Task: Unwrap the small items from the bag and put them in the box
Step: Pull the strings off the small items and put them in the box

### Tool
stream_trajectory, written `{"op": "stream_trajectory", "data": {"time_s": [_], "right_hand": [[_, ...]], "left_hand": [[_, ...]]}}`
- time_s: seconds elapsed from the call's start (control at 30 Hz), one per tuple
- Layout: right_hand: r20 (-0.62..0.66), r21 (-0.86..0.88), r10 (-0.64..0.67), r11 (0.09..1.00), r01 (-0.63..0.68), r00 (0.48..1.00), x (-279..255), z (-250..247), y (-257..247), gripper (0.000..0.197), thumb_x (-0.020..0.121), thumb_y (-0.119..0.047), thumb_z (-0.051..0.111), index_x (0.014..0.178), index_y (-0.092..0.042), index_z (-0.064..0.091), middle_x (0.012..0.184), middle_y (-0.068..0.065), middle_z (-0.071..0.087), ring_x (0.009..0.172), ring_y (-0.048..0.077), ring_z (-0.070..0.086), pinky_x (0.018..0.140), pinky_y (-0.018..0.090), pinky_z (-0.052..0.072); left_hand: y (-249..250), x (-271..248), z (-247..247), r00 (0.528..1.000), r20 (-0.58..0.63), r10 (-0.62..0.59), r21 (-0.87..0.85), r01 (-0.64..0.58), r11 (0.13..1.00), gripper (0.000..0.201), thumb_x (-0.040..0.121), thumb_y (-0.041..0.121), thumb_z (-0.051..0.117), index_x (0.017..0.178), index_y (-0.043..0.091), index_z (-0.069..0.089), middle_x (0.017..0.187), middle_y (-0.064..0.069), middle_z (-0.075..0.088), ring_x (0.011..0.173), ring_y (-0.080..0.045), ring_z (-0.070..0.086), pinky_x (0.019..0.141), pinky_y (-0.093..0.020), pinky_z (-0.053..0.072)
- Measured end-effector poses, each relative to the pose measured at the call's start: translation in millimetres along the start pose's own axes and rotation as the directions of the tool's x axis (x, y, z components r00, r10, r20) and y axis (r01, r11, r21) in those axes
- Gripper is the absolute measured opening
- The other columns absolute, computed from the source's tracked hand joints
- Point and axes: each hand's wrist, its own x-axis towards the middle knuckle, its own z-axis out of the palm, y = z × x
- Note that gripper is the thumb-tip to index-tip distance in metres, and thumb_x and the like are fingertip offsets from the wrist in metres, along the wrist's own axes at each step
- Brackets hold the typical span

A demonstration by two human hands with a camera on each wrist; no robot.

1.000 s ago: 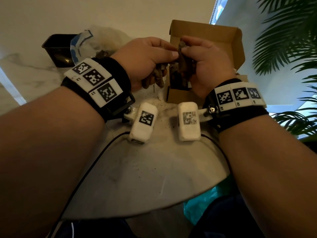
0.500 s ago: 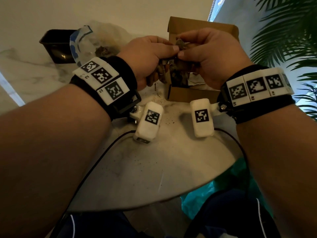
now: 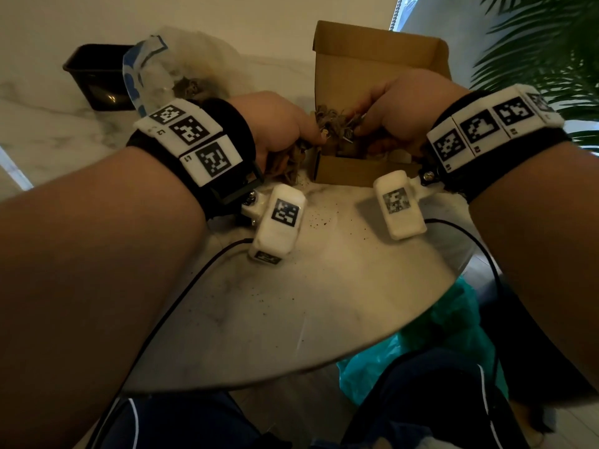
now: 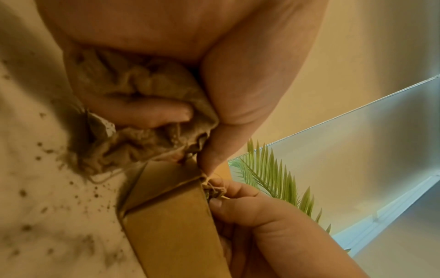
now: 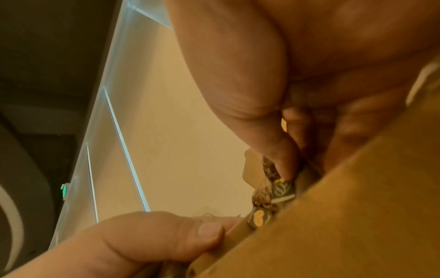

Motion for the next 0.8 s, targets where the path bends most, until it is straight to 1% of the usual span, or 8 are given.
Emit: {"op": "stream_trajectory", "data": {"time_s": [0.07,0.13,0.23,0.33,0.43,0.5,0.63,0.8], "right_hand": [[0.004,-0.071,0.011,0.997,-0.011,1.000,-1,1,-4,0.018,0.091,-0.007,0.069,0.106,-0.017,0.072,0.110,0.012,0.072,0.098,0.029,0.071,0.092,0.043,0.058],[0.003,-0.213,-0.017,0.977,0.017,1.000,1,1,-7,0.025,0.089,-0.014,0.073,0.113,-0.021,0.072,0.104,0.008,0.072,0.087,0.023,0.071,0.082,0.033,0.059],[-0.009,-0.350,-0.073,0.934,0.065,0.997,3,-1,-11,0.026,0.083,-0.023,0.078,0.108,-0.028,0.074,0.081,-0.004,0.067,0.072,0.013,0.066,0.059,0.023,0.049],[-0.093,-0.243,-0.072,0.969,0.047,0.993,7,-4,-9,0.013,0.082,-0.026,0.075,0.092,-0.019,0.074,0.076,-0.001,0.071,0.065,0.015,0.072,0.055,0.027,0.054],[-0.016,0.000,-0.029,1.000,0.029,0.999,9,3,-5,0.009,0.091,-0.021,0.064,0.085,-0.014,0.063,0.087,0.006,0.069,0.066,0.018,0.069,0.059,0.031,0.057],[0.082,0.075,0.017,0.997,-0.024,0.996,9,11,-3,0.013,0.095,-0.020,0.058,0.100,-0.010,0.065,0.088,0.008,0.066,0.068,0.019,0.064,0.061,0.032,0.055],[0.090,0.122,0.051,0.991,-0.062,0.995,10,17,-3,0.040,0.100,-0.016,0.050,0.132,0.006,0.054,0.080,0.005,0.059,0.065,0.017,0.057,0.064,0.029,0.049],[0.124,0.169,0.135,0.973,-0.155,0.983,9,2,-11,0.031,0.102,-0.022,0.047,0.114,0.003,0.062,0.094,0.013,0.071,0.085,0.027,0.070,0.074,0.037,0.062]], "left_hand": [[0,1,0,1.000,0.008,-0.013,0.006,0.013,1.000,0.029,0.086,0.018,0.077,0.110,0.003,0.070,0.071,-0.010,0.062,0.050,-0.021,0.056,0.044,-0.026,0.046],[0,0,1,1.000,0.020,-0.020,0.001,0.020,1.000,0.029,0.084,0.019,0.078,0.108,0.005,0.069,0.069,-0.008,0.060,0.050,-0.020,0.055,0.044,-0.025,0.044],[-2,2,0,0.999,0.045,-0.024,0.008,0.024,1.000,0.049,0.072,0.026,0.083,0.113,0.003,0.069,0.074,-0.009,0.059,0.059,-0.022,0.054,0.051,-0.029,0.044],[-1,4,-1,0.999,0.046,-0.026,0.007,0.025,1.000,0.033,0.084,0.022,0.077,0.112,0.007,0.069,0.072,-0.007,0.057,0.053,-0.019,0.051,0.041,-0.024,0.040],[-1,2,0,0.998,0.042,-0.039,0.021,0.038,0.999,0.014,0.090,0.019,0.072,0.102,0.010,0.068,0.063,-0.005,0.056,0.044,-0.016,0.050,0.036,-0.021,0.038],[0,0,1,0.998,0.051,-0.040,0.018,0.039,0.999,0.008,0.092,0.017,0.069,0.097,0.011,0.068,0.060,-0.004,0.055,0.042,-0.015,0.048,0.035,-0.020,0.037],[0,0,1,0.997,0.060,-0.044,0.036,0.042,0.998,0.018,0.092,0.019,0.070,0.106,0.009,0.068,0.065,-0.005,0.053,0.048,-0.017,0.046,0.038,-0.021,0.037],[2,-2,1,0.999,0.030,-0.034,0.013,0.034,0.999,0.032,0.090,0.019,0.073,0.119,0.007,0.069,0.061,-0.004,0.057,0.044,-0.015,0.051,0.036,-0.019,0.040]]}}
